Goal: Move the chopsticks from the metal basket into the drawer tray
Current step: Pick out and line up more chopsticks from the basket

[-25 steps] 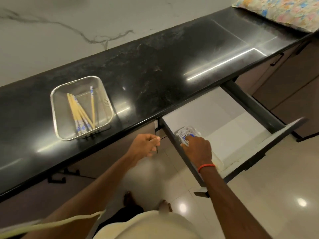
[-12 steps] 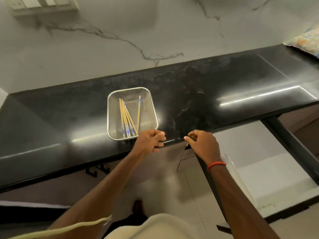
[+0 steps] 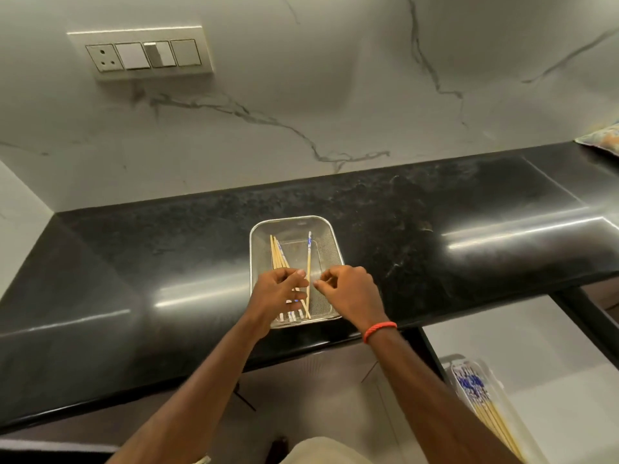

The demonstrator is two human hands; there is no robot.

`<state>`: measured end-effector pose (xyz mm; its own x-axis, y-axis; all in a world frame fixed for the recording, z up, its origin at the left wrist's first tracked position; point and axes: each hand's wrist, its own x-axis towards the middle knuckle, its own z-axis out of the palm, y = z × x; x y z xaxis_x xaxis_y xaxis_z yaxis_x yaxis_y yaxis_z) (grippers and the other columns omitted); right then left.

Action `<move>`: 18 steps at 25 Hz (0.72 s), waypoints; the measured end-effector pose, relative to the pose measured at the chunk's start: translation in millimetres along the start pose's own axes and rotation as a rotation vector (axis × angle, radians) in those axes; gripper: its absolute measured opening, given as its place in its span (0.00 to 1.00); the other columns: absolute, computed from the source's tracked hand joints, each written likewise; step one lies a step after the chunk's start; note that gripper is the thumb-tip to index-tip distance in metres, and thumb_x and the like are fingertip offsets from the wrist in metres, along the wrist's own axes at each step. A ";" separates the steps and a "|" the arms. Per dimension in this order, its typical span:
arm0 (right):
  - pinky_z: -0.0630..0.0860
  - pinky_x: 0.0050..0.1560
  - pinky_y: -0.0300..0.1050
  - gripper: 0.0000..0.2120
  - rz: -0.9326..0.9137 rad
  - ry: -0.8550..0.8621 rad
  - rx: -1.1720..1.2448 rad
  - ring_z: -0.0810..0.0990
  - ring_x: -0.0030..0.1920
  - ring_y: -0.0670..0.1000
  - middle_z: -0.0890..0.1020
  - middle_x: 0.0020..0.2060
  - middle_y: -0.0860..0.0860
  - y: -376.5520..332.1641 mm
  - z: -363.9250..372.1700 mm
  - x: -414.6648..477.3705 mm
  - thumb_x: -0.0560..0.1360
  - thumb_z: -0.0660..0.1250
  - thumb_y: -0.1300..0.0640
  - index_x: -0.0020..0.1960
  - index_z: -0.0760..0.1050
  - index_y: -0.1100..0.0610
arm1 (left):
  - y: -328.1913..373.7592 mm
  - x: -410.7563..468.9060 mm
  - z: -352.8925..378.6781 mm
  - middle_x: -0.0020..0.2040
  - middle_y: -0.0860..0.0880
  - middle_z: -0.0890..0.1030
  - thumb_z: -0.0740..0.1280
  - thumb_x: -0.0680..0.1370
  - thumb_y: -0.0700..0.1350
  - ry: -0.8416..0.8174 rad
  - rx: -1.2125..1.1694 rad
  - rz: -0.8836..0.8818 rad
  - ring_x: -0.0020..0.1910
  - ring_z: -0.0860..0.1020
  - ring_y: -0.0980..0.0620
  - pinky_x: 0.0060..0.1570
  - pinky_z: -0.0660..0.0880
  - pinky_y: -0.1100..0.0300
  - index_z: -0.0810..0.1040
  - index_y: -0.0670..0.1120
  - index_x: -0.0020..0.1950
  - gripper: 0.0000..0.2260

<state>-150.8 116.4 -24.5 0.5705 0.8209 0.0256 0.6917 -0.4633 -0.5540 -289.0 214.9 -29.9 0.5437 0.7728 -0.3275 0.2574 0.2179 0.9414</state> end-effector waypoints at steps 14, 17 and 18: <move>0.77 0.55 0.48 0.11 0.064 -0.168 -0.098 0.83 0.54 0.54 0.84 0.52 0.53 -6.4 91.0 64.2 0.80 0.66 0.53 0.59 0.80 0.56 | -10.6 54.6 -58.3 0.50 0.42 0.86 0.66 0.82 0.45 -0.066 -0.141 -0.120 0.43 0.86 0.47 0.42 0.84 0.53 0.81 0.42 0.55 0.08; 0.79 0.54 0.45 0.10 0.072 -0.096 -0.033 0.84 0.53 0.52 0.85 0.51 0.53 -6.3 88.0 67.0 0.78 0.69 0.55 0.57 0.82 0.58 | -5.8 59.9 -62.7 0.53 0.41 0.85 0.66 0.82 0.45 -0.065 -0.174 -0.125 0.46 0.85 0.44 0.45 0.85 0.49 0.81 0.41 0.56 0.09; 0.80 0.55 0.44 0.11 0.073 -0.059 0.003 0.84 0.53 0.51 0.85 0.53 0.54 -7.9 83.8 65.9 0.78 0.70 0.56 0.59 0.81 0.57 | -3.7 61.5 -63.8 0.53 0.40 0.84 0.67 0.82 0.45 -0.068 -0.178 -0.125 0.46 0.85 0.44 0.45 0.85 0.48 0.81 0.41 0.56 0.09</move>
<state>-155.8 202.1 -88.2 0.5919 0.8034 -0.0641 0.6478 -0.5216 -0.5553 -307.5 299.7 -48.4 0.5704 0.6925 -0.4416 0.1846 0.4158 0.8905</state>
